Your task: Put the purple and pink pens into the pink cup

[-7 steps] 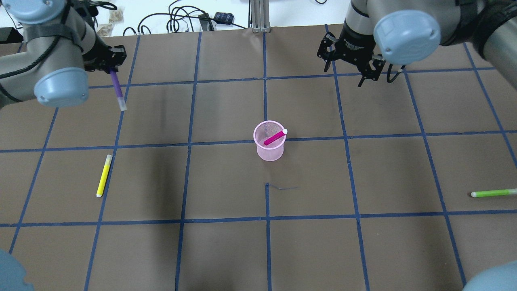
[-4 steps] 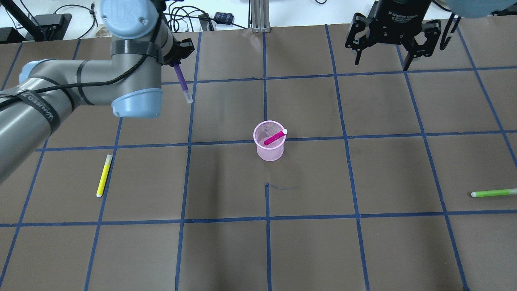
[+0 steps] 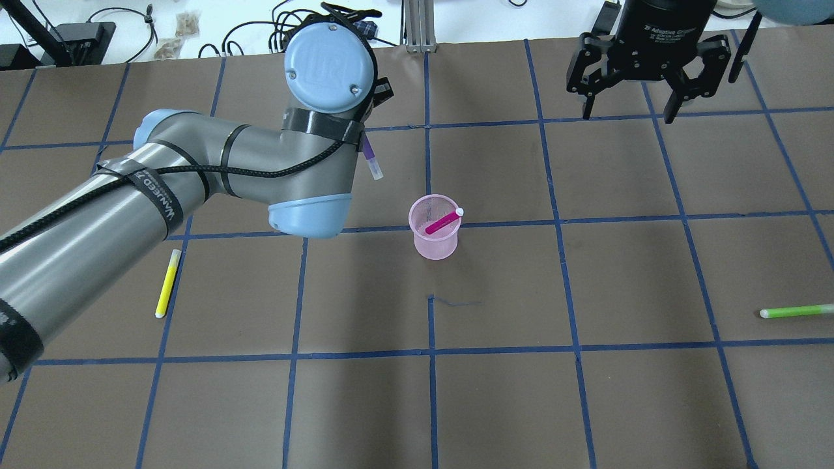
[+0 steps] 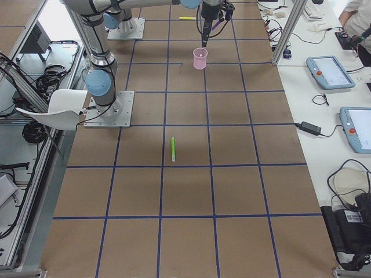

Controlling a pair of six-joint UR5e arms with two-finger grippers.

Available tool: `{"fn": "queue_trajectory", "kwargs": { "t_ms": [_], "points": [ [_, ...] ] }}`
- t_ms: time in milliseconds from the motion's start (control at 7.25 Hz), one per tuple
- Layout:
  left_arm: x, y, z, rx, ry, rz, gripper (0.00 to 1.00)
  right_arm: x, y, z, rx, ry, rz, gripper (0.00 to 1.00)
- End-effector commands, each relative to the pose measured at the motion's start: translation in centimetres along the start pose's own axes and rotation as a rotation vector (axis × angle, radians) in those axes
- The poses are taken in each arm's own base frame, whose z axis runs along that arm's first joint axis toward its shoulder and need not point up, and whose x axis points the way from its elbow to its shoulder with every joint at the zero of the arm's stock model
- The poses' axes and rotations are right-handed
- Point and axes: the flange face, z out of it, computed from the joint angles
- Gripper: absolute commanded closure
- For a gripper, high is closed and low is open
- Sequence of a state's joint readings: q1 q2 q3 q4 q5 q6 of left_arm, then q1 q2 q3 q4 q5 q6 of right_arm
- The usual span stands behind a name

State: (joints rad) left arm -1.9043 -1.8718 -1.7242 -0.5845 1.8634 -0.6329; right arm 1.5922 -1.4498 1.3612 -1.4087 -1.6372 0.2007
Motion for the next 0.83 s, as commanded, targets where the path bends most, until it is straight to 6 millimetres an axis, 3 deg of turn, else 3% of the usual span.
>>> {"fn": "queue_trajectory", "kwargs": {
  "t_ms": [0,276,414,690],
  "points": [
    [2.1,3.6,-0.2,0.034,0.008,0.02,1.0,0.1,0.0,0.2,-0.008,-0.001,-0.032,0.0],
    [3.2,6.6,0.8,0.054,0.044,0.012,1.0,0.1,0.0,1.2,0.02,-0.009,-0.087,0.0],
    [3.8,7.8,1.1,0.041,0.047,-0.006,1.0,0.4,0.5,0.4,0.062,-0.013,-0.109,0.0],
    [4.4,9.4,1.7,0.023,0.043,0.007,1.0,0.1,0.3,2.0,0.09,-0.024,-0.109,0.0]
  ]
}}
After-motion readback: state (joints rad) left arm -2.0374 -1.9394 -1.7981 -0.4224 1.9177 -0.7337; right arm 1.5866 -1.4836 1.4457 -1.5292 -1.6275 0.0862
